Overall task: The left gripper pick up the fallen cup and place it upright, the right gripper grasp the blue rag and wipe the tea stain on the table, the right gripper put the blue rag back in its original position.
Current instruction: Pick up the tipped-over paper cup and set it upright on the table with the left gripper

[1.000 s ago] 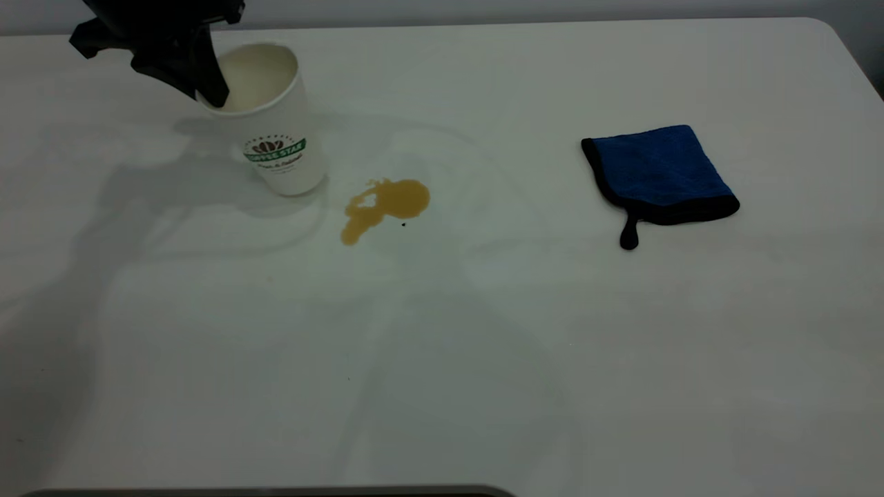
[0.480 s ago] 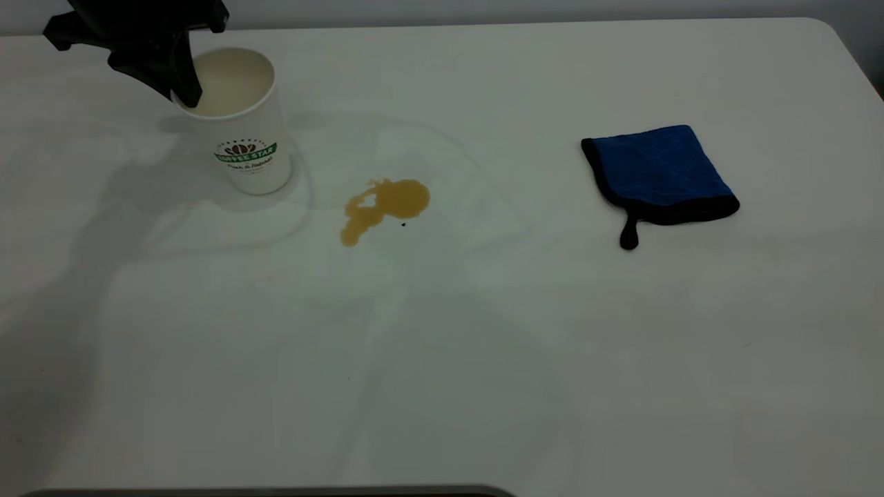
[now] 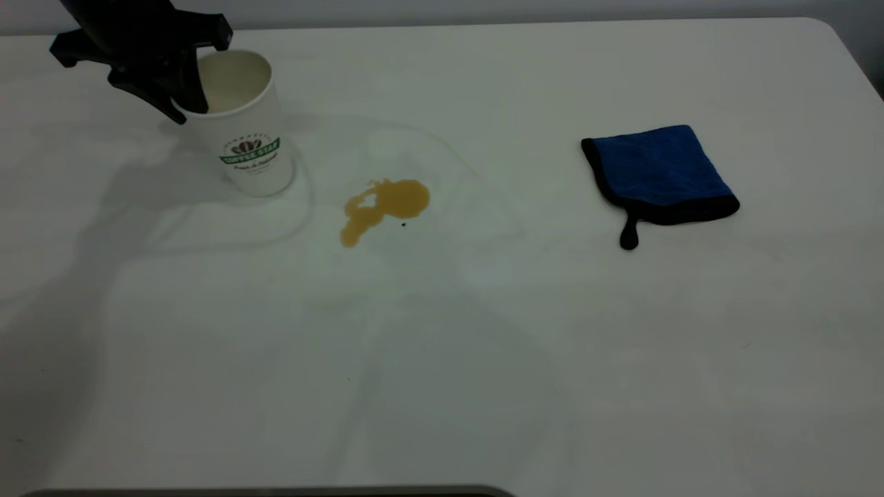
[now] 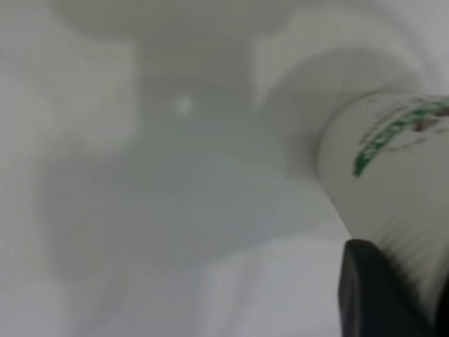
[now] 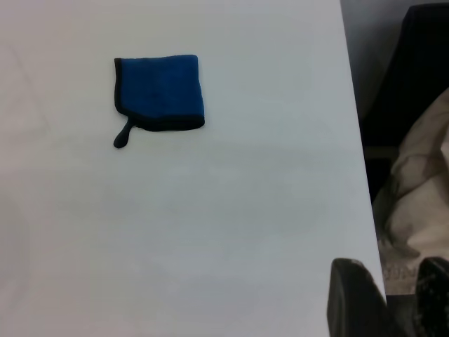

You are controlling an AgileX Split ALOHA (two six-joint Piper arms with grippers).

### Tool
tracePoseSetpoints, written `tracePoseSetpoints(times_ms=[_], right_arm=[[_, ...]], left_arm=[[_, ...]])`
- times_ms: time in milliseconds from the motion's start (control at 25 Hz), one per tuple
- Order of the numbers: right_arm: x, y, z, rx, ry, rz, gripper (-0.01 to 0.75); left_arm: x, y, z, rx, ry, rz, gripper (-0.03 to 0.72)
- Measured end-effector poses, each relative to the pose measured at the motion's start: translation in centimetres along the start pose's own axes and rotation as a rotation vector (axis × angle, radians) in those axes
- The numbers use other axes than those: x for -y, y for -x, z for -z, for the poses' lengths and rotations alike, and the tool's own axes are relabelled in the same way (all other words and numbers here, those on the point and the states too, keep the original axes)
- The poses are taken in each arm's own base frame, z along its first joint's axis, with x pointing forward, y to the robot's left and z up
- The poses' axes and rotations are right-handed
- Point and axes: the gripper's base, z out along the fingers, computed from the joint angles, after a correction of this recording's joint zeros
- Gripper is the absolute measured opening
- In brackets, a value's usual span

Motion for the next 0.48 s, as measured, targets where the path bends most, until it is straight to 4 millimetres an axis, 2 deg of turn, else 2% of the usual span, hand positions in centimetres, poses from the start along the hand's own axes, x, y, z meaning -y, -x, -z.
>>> tracePoseSetpoints(times_ms=[160,240,360,480], right_arm=[[0.0,0.0,0.0,0.0,0.0,-0.006,0.239],[0.0,0.0,0.0,0.0,0.0,0.0,0.239],[0.0,0.0,0.0,0.0,0.0,0.0,0.239],[0.0,0.0,0.0,0.0,0.0,0.0,0.239]], left_arm=[[0.0,0.0,0.2,0.003,0.0,0.001,0.371],[0.1,0.1,0.6,0.01,0.0,0.0,0.428],[0.2,0.3,1.7,0.025,-0.001,-0.003,0.471],[0.5,0.4,3.1,0.03,-0.005,-0.009,0.48]])
